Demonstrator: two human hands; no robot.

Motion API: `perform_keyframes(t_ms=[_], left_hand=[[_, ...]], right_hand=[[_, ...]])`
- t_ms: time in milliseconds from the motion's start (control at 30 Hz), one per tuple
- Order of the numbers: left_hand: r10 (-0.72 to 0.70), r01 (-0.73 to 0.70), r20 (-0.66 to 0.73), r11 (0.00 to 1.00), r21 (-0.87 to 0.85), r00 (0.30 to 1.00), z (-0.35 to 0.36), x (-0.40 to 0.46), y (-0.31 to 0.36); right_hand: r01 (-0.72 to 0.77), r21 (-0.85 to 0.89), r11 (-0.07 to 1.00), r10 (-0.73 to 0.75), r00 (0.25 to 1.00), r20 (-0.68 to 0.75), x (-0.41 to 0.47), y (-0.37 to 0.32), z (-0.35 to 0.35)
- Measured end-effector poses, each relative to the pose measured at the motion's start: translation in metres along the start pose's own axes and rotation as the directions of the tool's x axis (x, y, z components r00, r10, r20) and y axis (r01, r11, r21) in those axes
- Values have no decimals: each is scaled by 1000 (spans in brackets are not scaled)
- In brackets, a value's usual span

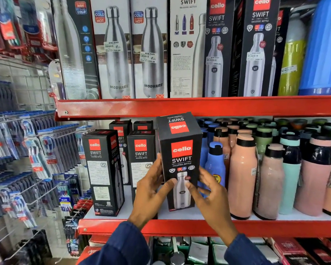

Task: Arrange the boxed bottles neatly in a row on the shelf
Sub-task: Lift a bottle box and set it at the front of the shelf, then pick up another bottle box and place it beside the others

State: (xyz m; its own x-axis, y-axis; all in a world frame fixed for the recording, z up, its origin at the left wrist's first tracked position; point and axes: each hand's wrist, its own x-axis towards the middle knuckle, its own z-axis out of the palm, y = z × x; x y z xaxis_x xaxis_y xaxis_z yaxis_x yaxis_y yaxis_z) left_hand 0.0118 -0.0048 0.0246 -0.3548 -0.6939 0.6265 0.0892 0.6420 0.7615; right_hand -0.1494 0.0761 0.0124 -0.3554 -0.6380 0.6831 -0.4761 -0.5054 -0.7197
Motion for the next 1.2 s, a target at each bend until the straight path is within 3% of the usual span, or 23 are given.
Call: perform_keyframes(t_ms=[167, 333, 533, 1000, 1200], left_hand=[[-26, 25, 12, 996, 91, 1000, 2, 0, -19], [-46, 51, -28, 977, 205, 999, 9, 3, -33], [-95, 82, 18, 925, 372, 995, 15, 12, -56], [-150, 145, -19, 911, 387, 989, 21, 16, -59], [-193, 206, -73, 900, 384, 978, 10, -3, -42]], right_hand=[[-16, 19, 1000, 16, 1000, -23, -2, 16, 7], [-43, -77, 996, 42, 999, -20, 5, 35, 17], [-104, -147, 984, 103, 995, -15, 7, 58, 24], [-158, -186, 970, 161, 987, 1, 9, 70, 23], [-184, -80, 980, 174, 978, -117, 0, 65, 17]])
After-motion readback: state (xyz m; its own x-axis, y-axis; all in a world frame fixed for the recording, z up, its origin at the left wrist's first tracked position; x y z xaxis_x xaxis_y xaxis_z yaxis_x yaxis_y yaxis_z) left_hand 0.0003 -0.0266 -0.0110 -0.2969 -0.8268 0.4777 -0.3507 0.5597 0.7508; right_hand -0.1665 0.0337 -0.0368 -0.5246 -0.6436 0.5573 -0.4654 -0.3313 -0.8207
